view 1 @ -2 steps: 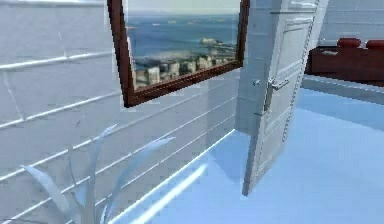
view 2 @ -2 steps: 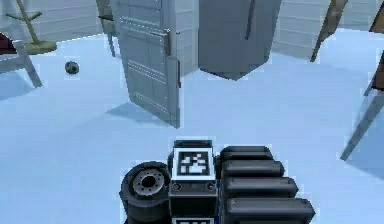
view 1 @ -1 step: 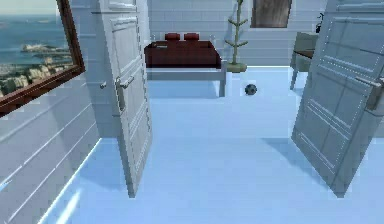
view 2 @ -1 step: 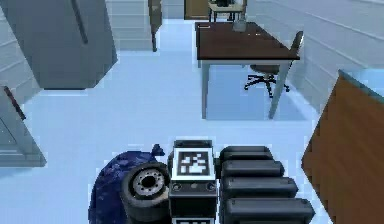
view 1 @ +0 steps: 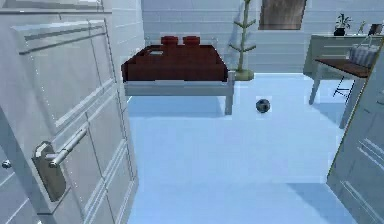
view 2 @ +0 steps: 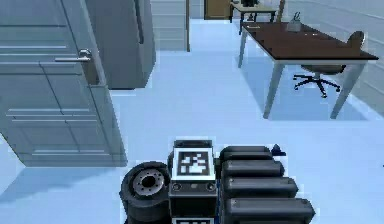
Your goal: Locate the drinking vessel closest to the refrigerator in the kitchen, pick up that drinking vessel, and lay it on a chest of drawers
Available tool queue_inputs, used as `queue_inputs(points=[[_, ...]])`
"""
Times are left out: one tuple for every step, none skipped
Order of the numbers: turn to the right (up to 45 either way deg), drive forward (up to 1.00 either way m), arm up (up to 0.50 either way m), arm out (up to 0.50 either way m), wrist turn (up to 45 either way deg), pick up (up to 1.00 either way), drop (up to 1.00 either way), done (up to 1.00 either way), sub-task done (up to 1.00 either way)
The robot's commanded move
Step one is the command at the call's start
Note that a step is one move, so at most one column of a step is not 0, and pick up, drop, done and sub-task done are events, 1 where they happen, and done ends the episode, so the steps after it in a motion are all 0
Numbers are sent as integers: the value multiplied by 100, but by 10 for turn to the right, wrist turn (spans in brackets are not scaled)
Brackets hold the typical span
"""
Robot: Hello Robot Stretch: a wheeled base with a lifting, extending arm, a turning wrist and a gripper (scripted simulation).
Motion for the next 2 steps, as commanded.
queue_inputs(points=[[270, 0, 0, 0, 0, 0, 0, 0, 0], [0, 100, 0, 0, 0, 0, 0, 0, 0]])
